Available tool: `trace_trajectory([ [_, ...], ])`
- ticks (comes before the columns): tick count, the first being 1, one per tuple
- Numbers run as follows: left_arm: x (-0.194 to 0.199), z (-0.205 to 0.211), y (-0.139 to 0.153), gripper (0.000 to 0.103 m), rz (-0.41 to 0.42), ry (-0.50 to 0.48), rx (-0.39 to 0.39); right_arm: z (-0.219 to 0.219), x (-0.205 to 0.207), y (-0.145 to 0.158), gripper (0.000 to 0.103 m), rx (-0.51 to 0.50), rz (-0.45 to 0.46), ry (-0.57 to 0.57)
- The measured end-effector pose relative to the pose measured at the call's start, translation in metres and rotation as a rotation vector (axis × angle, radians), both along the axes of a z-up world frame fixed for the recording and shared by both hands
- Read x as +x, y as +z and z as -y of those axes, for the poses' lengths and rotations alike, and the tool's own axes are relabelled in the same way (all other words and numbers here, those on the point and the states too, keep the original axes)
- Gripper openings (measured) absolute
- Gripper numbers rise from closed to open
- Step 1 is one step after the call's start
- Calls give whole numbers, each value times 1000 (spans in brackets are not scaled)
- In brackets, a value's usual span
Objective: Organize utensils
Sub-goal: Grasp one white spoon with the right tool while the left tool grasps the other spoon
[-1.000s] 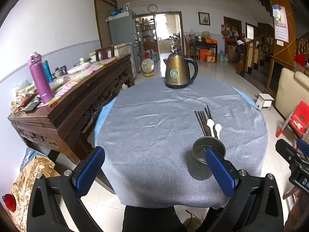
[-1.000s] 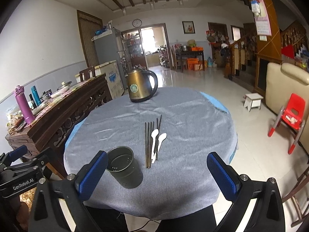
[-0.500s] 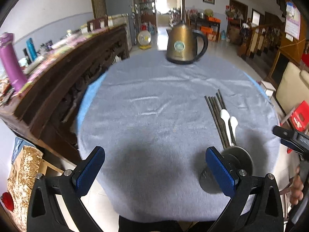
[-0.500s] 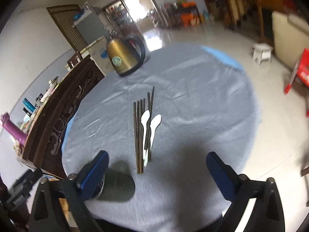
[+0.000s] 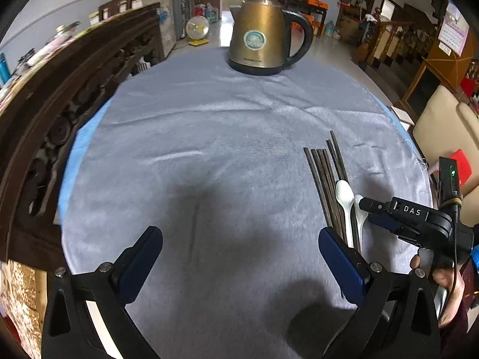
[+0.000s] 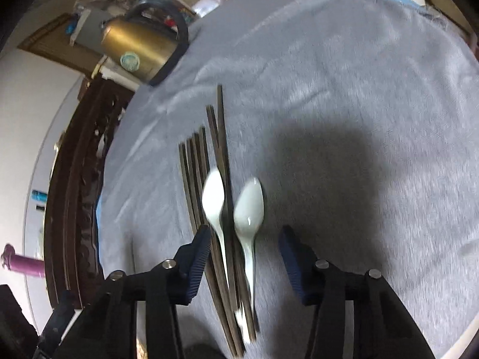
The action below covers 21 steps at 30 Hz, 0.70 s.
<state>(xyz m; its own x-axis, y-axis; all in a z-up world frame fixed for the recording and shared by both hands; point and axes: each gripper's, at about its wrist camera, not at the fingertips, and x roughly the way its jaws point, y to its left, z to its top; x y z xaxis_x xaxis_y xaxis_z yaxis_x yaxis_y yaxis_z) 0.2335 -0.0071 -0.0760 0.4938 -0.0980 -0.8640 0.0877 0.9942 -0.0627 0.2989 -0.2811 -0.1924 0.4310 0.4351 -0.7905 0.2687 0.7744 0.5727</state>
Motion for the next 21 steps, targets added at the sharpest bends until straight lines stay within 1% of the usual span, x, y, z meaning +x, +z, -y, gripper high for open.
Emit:
trace_trajectory([
  [2,9,7,-3,103,0,-24,-3,-2,6,0,48,-19,-2,-1],
  [3,13,10,-5,103,-2,-31,1,-6,8,0,40,-37,-3,5],
  [4,16,12,-6,102,-4,-37,2,-9,10,-1,30,-61,-4,17],
  [6,24,19,-10,97,-13,-58,-9,-10,12,0,20,-70,-2,27],
  [7,27,22,-12,96,-19,-66,-11,-10,12,0,20,-71,8,27],
  [9,34,33,-16,90,-36,-96,-19,-8,8,2,20,-80,22,28],
  [10,37,38,-18,85,-45,-114,-24,-6,6,4,20,-102,35,24],
  [11,40,45,-20,82,-59,-143,-32,-3,4,6,20,-115,45,20],
  [13,48,64,-25,82,-86,-211,-39,9,-2,10,20,-119,71,2],
  [15,56,85,-31,80,-101,-273,-19,20,-6,14,20,-121,90,-17],
  [16,60,95,-35,77,-112,-302,-10,28,-11,17,20,-127,103,-32],
  [17,64,104,-39,71,-126,-327,-7,33,-14,19,20,-126,110,-39],
  [18,68,114,-43,69,-147,-357,-8,39,-18,20,20,-123,114,-45],
  [21,76,137,-54,68,-200,-422,11,57,-30,22,20,-110,119,-67],
])
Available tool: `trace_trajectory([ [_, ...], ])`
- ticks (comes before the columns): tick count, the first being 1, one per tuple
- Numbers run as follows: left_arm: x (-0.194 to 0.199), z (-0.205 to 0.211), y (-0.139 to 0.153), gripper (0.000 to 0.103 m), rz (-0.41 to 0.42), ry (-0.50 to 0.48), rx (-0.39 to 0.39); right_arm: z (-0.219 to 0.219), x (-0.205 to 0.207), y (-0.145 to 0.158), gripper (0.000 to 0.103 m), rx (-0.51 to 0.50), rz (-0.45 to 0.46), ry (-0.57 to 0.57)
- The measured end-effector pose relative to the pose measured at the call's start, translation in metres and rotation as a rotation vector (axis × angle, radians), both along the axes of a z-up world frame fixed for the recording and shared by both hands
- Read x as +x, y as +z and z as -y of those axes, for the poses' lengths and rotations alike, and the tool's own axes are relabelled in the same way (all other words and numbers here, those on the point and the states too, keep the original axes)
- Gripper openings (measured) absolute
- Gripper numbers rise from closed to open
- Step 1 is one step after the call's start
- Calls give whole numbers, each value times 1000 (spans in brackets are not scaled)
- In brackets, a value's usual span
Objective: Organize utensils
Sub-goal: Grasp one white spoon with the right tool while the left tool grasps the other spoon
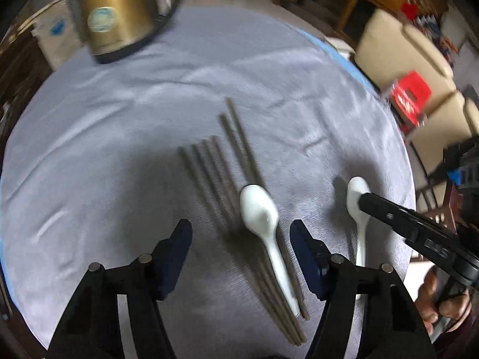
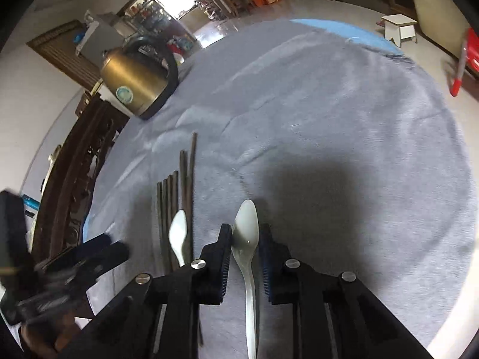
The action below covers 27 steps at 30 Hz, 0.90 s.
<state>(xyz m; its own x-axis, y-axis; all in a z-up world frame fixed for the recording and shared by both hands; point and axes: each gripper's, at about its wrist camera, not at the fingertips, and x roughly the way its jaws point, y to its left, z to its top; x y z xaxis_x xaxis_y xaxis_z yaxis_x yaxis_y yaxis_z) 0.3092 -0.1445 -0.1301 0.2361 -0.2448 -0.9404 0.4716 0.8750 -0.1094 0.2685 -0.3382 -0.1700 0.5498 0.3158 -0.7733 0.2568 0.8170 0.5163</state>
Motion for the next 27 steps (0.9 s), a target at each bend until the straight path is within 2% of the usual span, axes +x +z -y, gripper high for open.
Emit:
trace_trajectory([
  [4,8,21,-12,63,-57,-67,26,11,-12,2,20,13,3,-10],
  [6,14,27,-21,55,-88,-83,62,12,-17,2,20,15,7,-8],
  [7,16,28,-25,48,-109,-90,65,13,-20,3,20,18,9,-10],
  [9,19,29,-29,41,-125,-96,65,14,-27,5,20,25,15,-14],
  [10,20,29,-29,30,-123,-99,60,15,-31,6,19,27,19,-15],
  [16,25,23,-28,30,-99,-111,31,9,-40,13,18,1,35,-7],
  [20,15,9,0,30,-44,-95,-21,4,-47,26,18,-6,70,2],
  [23,11,-11,34,30,41,-57,-48,-4,-51,38,15,-21,109,20],
  [27,-17,-43,84,30,174,-6,-100,-4,-49,38,15,-46,102,2],
])
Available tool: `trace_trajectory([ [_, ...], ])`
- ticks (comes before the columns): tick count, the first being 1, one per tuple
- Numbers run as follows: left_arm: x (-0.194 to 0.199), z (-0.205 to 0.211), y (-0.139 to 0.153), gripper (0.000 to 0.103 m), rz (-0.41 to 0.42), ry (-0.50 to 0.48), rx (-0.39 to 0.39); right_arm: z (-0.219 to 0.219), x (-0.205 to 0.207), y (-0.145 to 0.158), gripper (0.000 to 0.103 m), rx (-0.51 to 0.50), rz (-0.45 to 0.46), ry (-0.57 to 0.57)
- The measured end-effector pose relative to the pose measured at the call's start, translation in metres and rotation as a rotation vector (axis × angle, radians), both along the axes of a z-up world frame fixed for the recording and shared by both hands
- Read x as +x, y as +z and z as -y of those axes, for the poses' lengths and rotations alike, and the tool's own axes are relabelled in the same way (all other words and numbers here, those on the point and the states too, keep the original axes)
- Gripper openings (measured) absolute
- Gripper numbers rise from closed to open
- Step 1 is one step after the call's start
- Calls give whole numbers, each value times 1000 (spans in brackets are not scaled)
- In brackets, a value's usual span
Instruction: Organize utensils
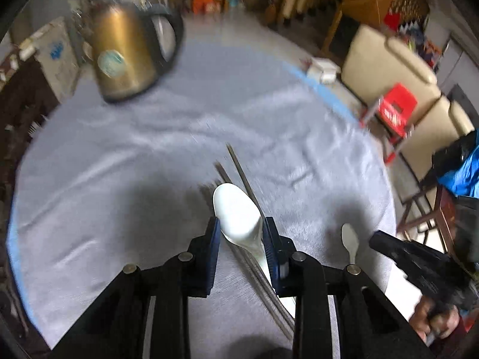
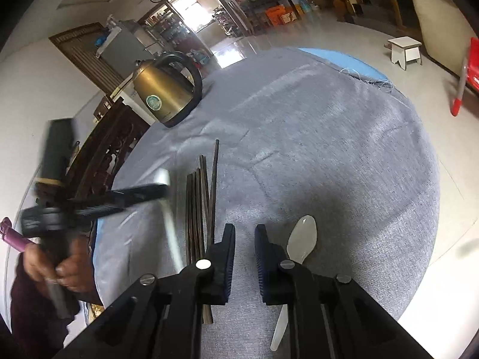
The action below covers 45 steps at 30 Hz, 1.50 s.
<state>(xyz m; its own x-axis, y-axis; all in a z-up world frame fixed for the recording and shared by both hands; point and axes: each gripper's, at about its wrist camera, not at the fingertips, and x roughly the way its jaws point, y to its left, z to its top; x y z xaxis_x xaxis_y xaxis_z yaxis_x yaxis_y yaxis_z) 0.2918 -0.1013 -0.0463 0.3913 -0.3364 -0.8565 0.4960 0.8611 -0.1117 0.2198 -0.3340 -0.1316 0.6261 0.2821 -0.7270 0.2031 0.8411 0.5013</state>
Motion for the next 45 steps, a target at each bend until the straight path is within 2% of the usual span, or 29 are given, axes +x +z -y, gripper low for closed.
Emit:
trace_trajectory([
  [2,-13,-16,23,30,58,15,-31,8,0,-4,16,-24,-23,-43],
  [3,-18,-19,32,30,78,20,-42,11,2,-7,22,-37,-43,-55],
  [4,-25,-25,40,30,102,26,-52,14,4,-11,39,-41,-64,-55],
  [5,-37,-32,49,30,125,29,-68,16,7,-14,49,-46,-82,-51],
  [6,-44,-36,54,30,137,30,-82,14,11,-17,66,-73,-100,-46],
  [7,-55,-40,59,30,154,32,-100,11,14,-19,68,-109,-116,-43],
  [9,-77,-47,65,30,182,39,-121,0,26,-26,67,-174,-177,-6],
  [11,-95,-50,68,30,197,39,-140,-11,36,-36,60,-250,-249,19],
  [12,-106,-53,68,30,212,44,-140,-16,40,-43,51,-297,-286,23],
  [15,-123,-59,64,30,242,74,-123,-27,39,-46,33,-398,-283,18],
  [19,-139,-62,47,30,244,109,-114,-30,31,-43,32,-416,-249,1],
  [22,-147,-65,34,30,292,162,-85,-32,13,-29,32,-349,-158,-3],
  [23,-148,-66,29,30,304,181,-85,-33,3,-18,32,-324,-98,-2],
  [26,-151,-70,16,30,336,252,-97,-35,-28,20,32,-199,129,-13],
  [28,-154,-76,10,30,350,295,-127,-40,-58,48,32,-117,327,-32],
  [30,-161,-79,6,30,388,337,-134,-49,-81,66,32,-88,466,-53],
  [33,-171,-79,-3,30,434,354,-128,-68,-105,80,32,-92,615,-73],
  [36,-176,-78,-9,30,451,365,-127,-92,-107,72,32,-114,656,-55],
  [41,-180,-80,-18,30,438,369,-128,-111,-98,46,32,-128,636,-34],
  [45,-187,-81,-18,30,441,360,-131,-126,-112,37,32,-175,638,12],
])
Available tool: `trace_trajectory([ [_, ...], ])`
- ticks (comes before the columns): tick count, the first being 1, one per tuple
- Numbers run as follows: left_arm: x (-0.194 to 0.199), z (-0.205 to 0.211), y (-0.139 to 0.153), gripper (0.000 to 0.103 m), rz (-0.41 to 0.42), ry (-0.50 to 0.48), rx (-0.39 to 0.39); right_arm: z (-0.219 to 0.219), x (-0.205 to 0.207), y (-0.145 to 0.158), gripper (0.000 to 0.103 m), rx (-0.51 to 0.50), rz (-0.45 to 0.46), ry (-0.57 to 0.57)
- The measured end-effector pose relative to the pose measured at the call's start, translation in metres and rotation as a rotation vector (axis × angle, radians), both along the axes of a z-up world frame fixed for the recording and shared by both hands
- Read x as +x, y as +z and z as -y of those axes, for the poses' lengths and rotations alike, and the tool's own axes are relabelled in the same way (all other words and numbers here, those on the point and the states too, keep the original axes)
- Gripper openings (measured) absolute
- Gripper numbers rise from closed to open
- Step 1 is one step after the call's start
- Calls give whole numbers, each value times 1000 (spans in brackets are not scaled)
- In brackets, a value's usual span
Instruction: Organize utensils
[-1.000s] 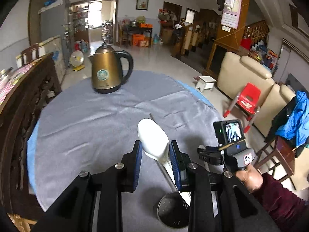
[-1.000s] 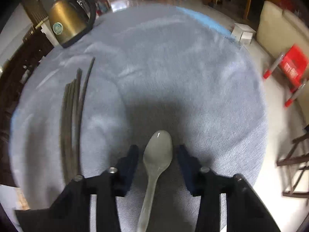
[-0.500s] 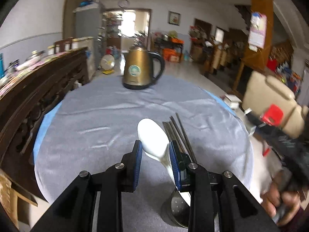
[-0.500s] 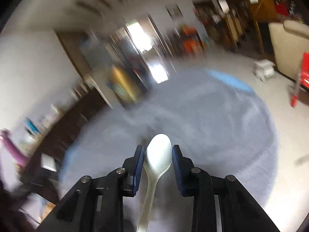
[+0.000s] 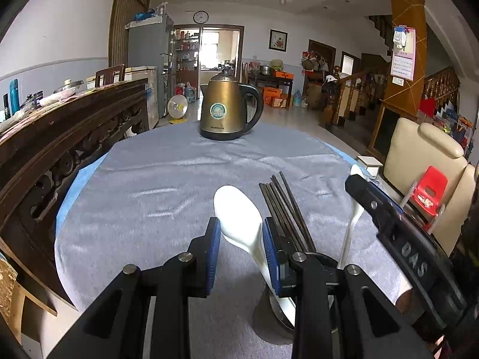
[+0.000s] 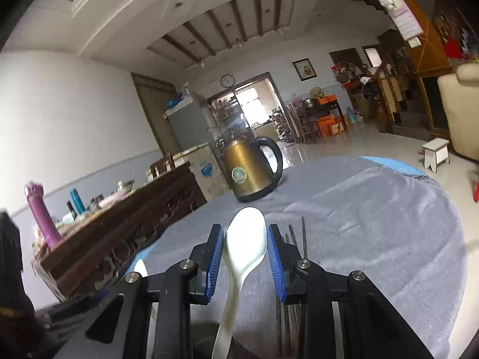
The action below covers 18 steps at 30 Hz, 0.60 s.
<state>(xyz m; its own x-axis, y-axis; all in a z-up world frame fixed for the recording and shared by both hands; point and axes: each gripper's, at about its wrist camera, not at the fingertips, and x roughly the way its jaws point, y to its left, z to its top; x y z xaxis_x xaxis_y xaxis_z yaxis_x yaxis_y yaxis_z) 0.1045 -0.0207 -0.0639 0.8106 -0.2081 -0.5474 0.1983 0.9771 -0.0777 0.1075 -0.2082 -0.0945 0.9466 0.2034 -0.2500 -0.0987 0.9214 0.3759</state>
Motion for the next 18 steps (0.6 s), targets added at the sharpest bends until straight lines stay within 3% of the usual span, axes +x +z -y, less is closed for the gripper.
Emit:
trace_trajectory([
  [7,-9,-4,5,30,12,-11,16,-8,-18,-3,33,-67,24,66],
  [14,-21,-14,14,33,21,5,16,-11,-25,-2,34,-92,-16,126],
  [16,-25,-16,18,40,30,10,13,-13,-26,2,59,-110,-31,116],
  [18,-29,-17,21,45,44,16,16,-14,-29,10,60,-153,-27,72],
])
